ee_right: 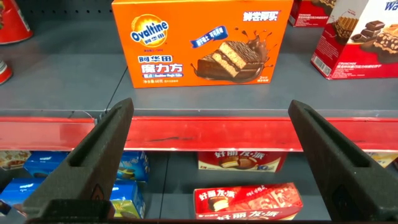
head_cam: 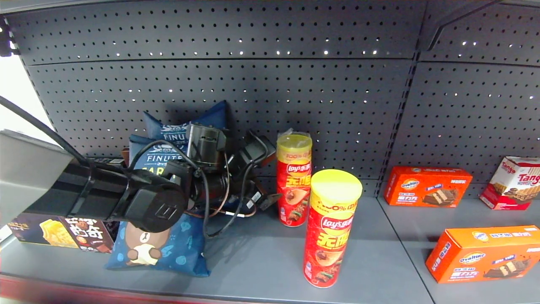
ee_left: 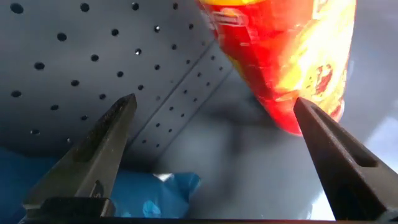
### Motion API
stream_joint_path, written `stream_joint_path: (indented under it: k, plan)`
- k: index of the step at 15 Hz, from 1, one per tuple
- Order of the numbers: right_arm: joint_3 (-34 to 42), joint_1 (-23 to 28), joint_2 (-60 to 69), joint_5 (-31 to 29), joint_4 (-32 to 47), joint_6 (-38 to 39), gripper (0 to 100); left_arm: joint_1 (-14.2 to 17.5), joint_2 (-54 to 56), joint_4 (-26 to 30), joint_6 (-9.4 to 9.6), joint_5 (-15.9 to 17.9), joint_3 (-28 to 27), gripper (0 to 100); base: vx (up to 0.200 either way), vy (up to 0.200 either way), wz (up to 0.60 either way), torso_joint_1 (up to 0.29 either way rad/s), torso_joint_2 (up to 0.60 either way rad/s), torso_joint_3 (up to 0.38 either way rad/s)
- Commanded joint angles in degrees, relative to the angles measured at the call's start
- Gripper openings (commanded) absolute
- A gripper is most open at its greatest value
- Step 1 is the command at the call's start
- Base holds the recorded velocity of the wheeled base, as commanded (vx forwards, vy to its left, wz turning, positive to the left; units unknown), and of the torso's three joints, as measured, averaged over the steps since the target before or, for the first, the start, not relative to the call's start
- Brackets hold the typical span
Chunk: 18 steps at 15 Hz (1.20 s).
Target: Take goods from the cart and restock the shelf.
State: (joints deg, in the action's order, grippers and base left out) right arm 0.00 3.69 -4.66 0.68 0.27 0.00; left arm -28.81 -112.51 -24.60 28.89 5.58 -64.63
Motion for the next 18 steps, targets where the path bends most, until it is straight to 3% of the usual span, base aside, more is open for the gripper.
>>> stream_joint_path:
  k: [1, 15, 18]
  plan:
    - [0.0, 0.0, -0.09, 0.11, 0.0, 0.0, 100, -0.37, -1.93, -0.01, -0.06, -0.31, -1.55, 100, 0.0, 0.0, 0.0, 0.0, 0.0, 0.0]
    - [0.0, 0.0, -0.09, 0.02, 0.0, 0.0, 100, 0.24, 1.33, -0.01, -0.06, -0.75, 1.62, 100, 0.0, 0.0, 0.0, 0.0, 0.0, 0.0]
    - [0.0, 0.0, -0.09, 0.02, 0.0, 0.0, 100, 0.33, 2.38, -0.01, -0.06, -4.0, 2.85, 100, 0.0, 0.0, 0.0, 0.0, 0.0, 0.0]
